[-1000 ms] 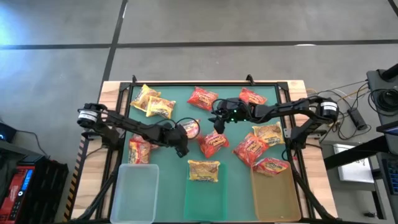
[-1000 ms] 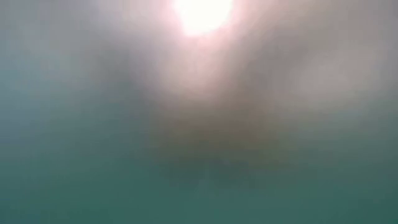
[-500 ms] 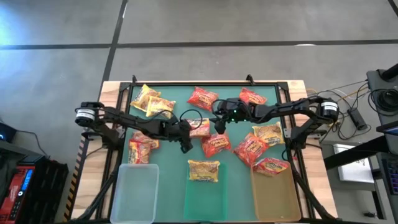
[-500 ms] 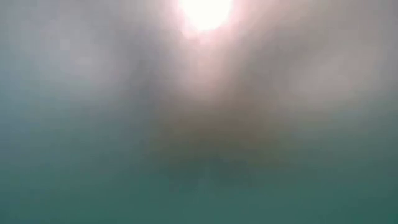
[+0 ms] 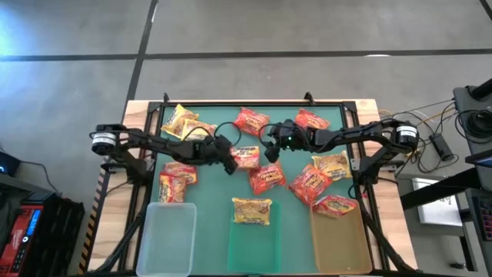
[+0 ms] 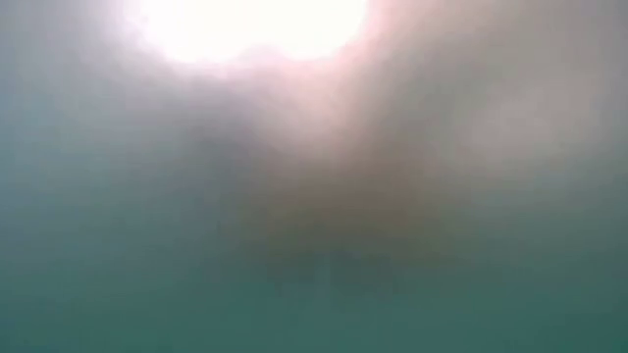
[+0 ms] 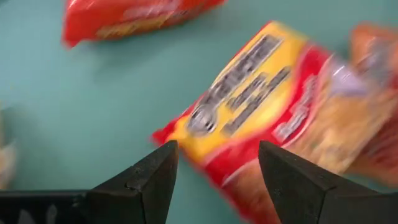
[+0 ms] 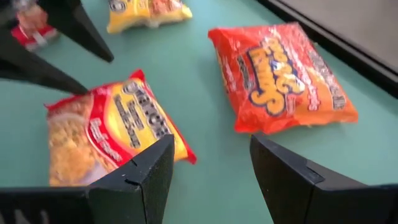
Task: Sort Maruchan noodles
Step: Put the red noodle pack into the orange bin
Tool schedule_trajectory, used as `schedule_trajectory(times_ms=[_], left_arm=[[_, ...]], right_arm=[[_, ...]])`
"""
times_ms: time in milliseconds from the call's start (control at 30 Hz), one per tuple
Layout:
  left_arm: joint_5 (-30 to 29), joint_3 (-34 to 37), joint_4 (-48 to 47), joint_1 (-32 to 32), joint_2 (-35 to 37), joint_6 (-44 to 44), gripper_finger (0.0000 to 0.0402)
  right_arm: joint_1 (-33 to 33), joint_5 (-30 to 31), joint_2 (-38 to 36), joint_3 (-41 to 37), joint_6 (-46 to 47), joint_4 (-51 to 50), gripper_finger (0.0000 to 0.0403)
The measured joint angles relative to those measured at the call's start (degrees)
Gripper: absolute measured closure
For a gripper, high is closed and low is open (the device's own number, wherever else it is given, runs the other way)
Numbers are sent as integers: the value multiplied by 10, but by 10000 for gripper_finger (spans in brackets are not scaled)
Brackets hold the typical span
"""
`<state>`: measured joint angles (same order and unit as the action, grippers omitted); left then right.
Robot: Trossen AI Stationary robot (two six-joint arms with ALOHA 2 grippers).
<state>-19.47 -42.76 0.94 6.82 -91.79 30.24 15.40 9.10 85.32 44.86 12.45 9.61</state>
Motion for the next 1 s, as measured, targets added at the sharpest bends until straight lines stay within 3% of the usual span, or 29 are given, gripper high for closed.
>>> schedule_trajectory(times_ms=[100,200,333,467,600,833,1000], left_arm=[[41,36,153,13,0,-23,193],[120,74,304,22,1,-48,193],[177,89,377,23,4,-42,193],[209,67,351,23,3,-43,193],[265,21,260,28,3,-50,193],[258,3,139,27,9,-97,193],[190,37,134,27,22,-94,193]], right_arm=[[0,0,0,0,-3,-23,202],[0,0,0,0,-4,-42,202],[0,0,0,0,-7,-55,202],[0,0,0,0,-22,-55,202],[0,0,0,0,-35,-51,202],[0,0,0,4,-17,-42,202],[0,-1,1,4,-4,-42,202]])
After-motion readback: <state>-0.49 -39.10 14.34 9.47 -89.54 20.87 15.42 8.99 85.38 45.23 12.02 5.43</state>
